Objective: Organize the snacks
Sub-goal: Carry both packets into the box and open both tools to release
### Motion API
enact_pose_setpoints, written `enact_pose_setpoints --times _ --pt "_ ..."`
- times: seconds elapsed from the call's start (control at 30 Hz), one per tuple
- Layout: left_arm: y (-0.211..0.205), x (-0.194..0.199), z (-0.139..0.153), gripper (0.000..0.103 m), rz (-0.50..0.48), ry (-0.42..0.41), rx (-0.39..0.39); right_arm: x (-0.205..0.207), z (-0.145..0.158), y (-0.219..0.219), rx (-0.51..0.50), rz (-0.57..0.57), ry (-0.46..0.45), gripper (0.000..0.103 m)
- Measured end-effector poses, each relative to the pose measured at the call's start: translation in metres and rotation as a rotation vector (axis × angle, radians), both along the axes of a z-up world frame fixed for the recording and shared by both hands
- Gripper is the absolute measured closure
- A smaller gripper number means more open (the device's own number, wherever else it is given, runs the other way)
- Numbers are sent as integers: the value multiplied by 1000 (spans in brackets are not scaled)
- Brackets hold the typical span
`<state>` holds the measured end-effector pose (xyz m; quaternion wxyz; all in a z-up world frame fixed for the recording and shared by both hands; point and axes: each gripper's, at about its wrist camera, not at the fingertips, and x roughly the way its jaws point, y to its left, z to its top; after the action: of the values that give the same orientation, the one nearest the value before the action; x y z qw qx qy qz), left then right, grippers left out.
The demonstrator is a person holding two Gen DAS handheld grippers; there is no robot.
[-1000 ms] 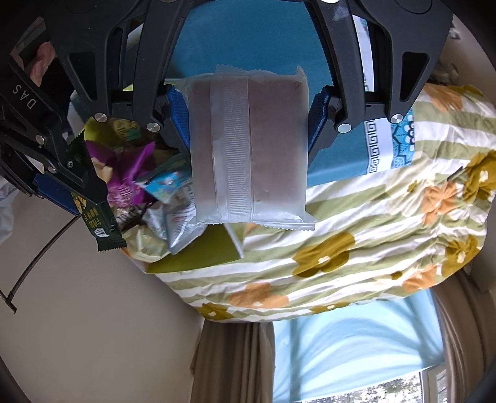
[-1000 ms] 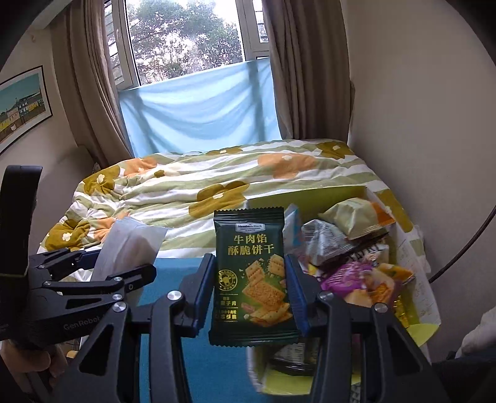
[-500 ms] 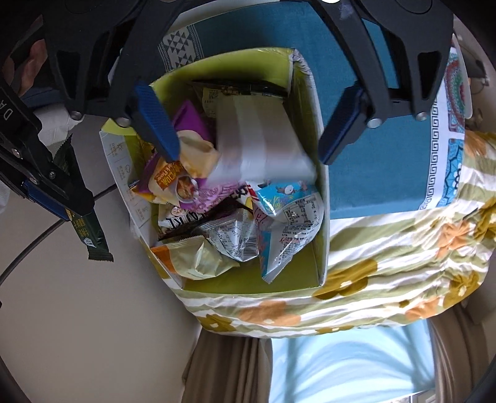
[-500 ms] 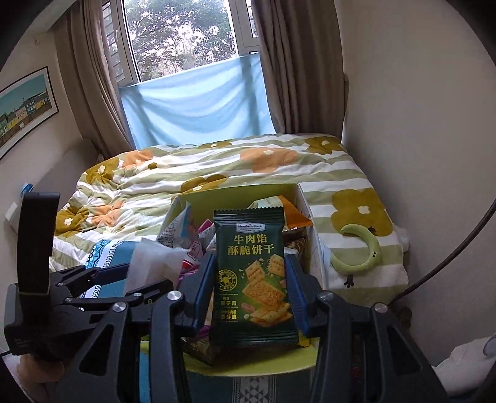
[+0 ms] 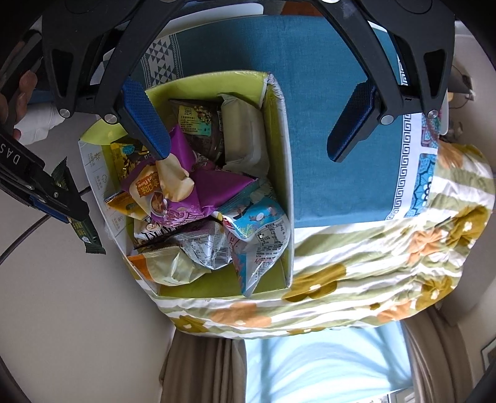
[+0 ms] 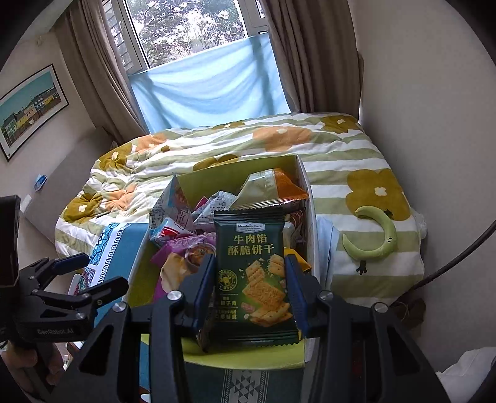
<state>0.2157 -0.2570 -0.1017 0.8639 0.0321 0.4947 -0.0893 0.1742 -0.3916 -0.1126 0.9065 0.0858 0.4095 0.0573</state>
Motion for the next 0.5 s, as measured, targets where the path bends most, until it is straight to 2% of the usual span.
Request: enact_pose_setpoints --times 0.13,0.23,0.3,0.33,0.37,0.5 --pt "1 4 0 3 12 4 1 9 -3 0 15 0 22 62" --pt "-1 4 -2 3 11 10 24 11 -9 -3 27 -3 46 56" --pt "0 3 -5 3 15 18 30 10 -13 -5 55 -4 56 37" --pt "1 2 -6 3 19 22 30 9 -14 -5 59 -11 57 14" --pt "2 1 -8 3 21 28 27 8 -16 -6 58 -16 57 0" --pt "4 -4 -14 3 22 40 30 2 -22 -5 44 -26 70 0"
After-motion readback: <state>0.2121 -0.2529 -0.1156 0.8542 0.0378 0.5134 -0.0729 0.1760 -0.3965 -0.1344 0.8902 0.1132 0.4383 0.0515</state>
